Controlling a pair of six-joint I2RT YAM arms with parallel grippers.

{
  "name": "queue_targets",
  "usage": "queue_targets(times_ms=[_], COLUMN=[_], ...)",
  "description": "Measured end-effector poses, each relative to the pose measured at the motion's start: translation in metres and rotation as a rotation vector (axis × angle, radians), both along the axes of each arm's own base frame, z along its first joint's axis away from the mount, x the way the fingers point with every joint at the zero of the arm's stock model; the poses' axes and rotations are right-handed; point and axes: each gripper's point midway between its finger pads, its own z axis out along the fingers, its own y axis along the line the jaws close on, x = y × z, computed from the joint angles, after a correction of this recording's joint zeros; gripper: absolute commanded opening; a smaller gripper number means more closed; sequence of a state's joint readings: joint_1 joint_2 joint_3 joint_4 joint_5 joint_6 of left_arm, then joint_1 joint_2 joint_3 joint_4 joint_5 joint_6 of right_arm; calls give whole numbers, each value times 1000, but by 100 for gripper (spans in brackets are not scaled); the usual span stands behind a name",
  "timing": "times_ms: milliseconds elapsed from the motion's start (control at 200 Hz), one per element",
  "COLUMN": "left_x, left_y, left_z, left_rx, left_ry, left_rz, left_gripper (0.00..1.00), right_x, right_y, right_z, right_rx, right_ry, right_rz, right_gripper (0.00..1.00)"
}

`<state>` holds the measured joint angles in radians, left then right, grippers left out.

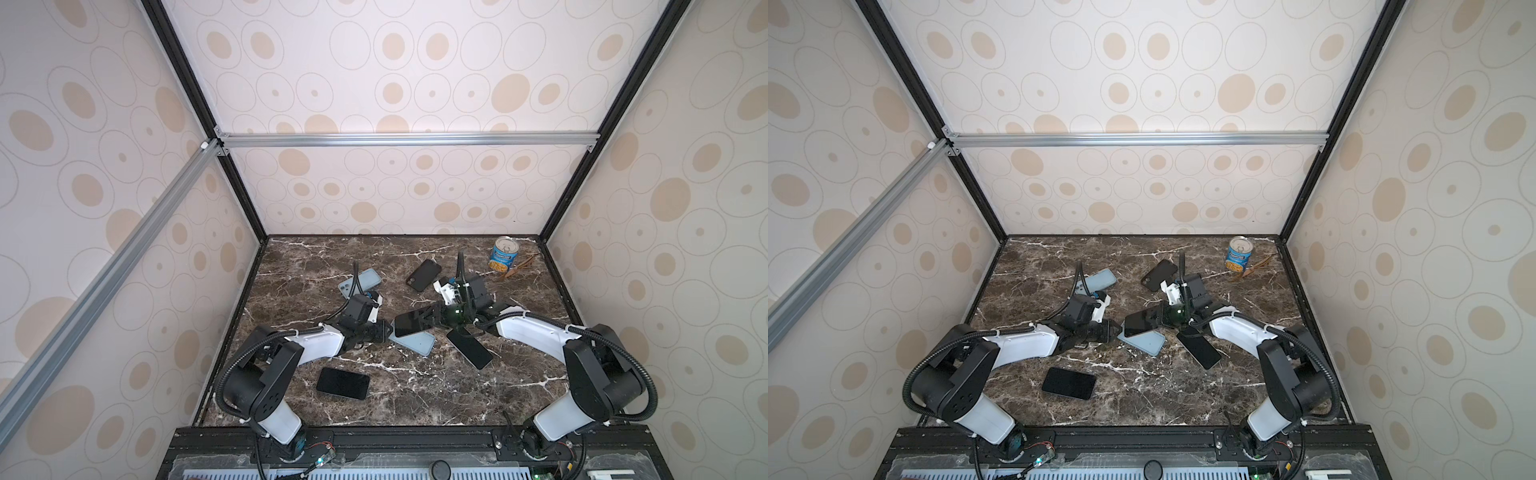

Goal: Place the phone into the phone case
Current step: 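Insert the phone's edge into the pale blue case's lens-hole end with both grippers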

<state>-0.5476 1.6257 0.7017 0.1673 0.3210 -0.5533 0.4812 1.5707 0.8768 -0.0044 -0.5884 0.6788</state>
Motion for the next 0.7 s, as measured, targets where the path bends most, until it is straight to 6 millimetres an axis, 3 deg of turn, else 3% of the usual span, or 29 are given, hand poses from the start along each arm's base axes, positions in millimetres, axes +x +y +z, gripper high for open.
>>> queue_targets(times_ms=[95,340,700], left_x=[-3,1,16], left_y=[-1,-1,-1], left_z=[-9,-7,-10], left_rx=[4,4,34], left_ry=[26,12,-10], left_rz=[-7,2,30], left_gripper=[37,36,22], right_x=[0,-5,-18], right_y=[0,-8,-25], right_z=[-4,-20,-28], right_rx=[10,-4,1], right_ry=[17,50,89], right_rz=[-19,-70,-175], right_gripper=[0,0,0])
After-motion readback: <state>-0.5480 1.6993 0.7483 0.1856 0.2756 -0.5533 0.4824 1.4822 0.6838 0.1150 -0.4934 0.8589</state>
